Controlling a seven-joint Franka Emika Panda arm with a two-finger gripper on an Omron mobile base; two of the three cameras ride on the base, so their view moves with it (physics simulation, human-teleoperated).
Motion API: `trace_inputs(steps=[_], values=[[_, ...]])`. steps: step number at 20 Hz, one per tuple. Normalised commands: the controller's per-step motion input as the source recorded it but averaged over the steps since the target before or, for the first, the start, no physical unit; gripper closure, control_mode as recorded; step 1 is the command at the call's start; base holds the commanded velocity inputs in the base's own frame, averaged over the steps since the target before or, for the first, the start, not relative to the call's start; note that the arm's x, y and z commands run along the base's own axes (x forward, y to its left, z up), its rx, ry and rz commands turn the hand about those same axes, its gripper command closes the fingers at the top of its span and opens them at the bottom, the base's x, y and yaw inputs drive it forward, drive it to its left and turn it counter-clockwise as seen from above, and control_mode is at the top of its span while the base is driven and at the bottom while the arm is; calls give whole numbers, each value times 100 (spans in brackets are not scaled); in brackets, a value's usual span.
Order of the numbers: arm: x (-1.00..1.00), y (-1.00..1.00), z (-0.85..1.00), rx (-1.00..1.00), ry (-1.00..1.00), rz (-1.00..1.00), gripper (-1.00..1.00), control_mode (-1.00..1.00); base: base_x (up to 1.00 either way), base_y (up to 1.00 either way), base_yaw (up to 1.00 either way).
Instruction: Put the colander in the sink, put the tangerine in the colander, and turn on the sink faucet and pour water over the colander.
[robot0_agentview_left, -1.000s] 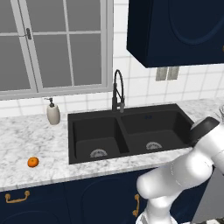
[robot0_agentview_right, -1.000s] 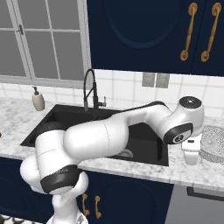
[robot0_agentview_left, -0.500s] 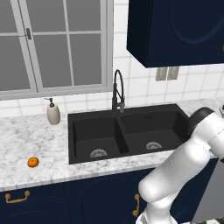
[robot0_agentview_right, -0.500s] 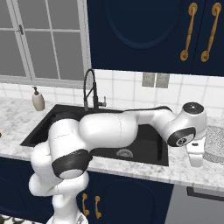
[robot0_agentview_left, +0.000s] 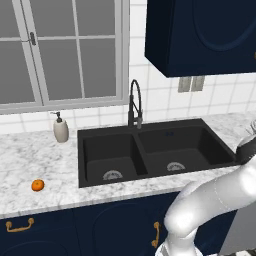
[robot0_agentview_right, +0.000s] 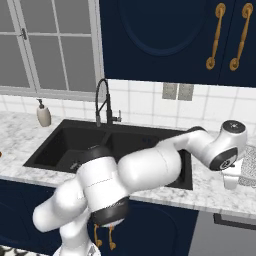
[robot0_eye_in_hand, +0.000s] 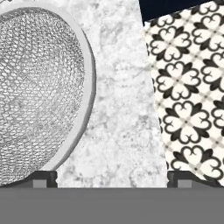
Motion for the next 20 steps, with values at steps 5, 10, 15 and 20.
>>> trace_inputs(steps=[5,10,15,20], values=[[19,-6,-19,1,0,-4,-100,-100,0,0,0],[13,-3,-44,0,0,-8,-100,-100,0,0,0],[26,-3,-27,0,0,-7,-100,-100,0,0,0],[24,-12,-27,0,0,-5,-100,-100,0,0,0]])
